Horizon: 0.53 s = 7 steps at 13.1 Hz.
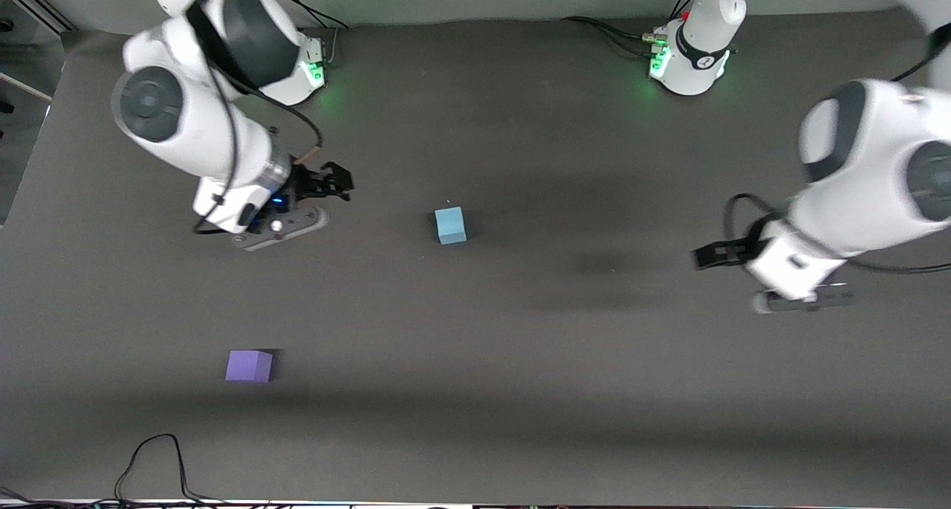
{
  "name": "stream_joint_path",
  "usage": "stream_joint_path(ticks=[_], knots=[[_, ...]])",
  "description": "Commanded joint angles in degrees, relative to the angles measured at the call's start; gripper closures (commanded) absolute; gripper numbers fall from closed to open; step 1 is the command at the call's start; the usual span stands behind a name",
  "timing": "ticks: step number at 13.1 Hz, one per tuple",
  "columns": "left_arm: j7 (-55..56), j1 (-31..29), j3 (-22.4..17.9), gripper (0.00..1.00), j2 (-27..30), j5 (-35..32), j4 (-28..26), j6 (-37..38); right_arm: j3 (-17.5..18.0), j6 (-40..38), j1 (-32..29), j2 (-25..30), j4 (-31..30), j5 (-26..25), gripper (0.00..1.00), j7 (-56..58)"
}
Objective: Place blue block between orange and purple blocks
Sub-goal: 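Lower the right gripper over the block while the left gripper withdraws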
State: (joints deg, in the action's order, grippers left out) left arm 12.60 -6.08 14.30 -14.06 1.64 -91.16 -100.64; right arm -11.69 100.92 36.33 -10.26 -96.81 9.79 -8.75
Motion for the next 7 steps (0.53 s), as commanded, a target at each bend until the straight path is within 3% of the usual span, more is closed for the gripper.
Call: stream_joint_path(ticks=[1, 4, 7], knots=[[-6.5, -4.4, 0.7, 0.0, 4.9, 0.5, -2.6, 2.0, -0.9, 2.9, 5.1, -1.6, -0.7, 0.9, 0.0, -7.4], [-10.1, -8.0, 0.6, 0.0, 8.7, 0.5, -2.6, 4.8, -0.8, 10.8, 9.1, -1.6, -5.7, 0.9, 0.0, -12.9], [-9.6, -8.2, -0.1, 0.0, 11.6, 0.4, -2.6, 5.8, -0.8, 14.7, 11.6, -3.5, -6.4, 0.9, 0.0, -15.2]])
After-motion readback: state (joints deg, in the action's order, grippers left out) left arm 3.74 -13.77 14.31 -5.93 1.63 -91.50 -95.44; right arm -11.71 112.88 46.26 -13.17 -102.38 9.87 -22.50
